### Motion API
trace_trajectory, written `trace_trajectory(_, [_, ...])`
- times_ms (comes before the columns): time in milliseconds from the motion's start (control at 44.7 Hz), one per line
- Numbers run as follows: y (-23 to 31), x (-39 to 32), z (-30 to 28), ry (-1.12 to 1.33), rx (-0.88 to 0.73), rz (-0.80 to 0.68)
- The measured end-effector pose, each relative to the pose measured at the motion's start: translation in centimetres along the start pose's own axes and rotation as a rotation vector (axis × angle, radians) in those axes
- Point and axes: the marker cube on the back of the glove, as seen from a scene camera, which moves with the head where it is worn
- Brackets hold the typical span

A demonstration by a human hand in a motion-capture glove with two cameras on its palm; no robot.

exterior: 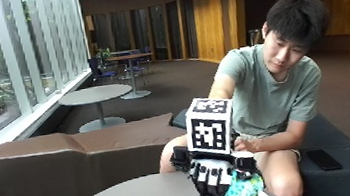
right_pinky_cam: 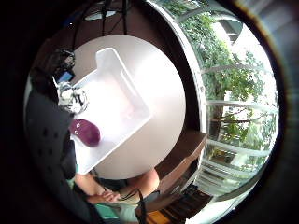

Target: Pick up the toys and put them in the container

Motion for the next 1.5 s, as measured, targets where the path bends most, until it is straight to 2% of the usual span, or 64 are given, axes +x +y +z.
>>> trace_trajectory(134, [-0.3,0.7,1.0,0.072,-0.062,0.076])
trace_trajectory(336, [1.1,2.2,1.4,0.136,-0.344,0.182])
trace_trajectory(672, [3.1,3.5,-1.7,0.088,-0.189,0.108])
trace_trajectory(896, [4.8,3.4,-3.2,0.041,-0.149,0.068])
trace_trajectory(1500, [1.1,0.1,1.0,0.033,-0.164,0.012])
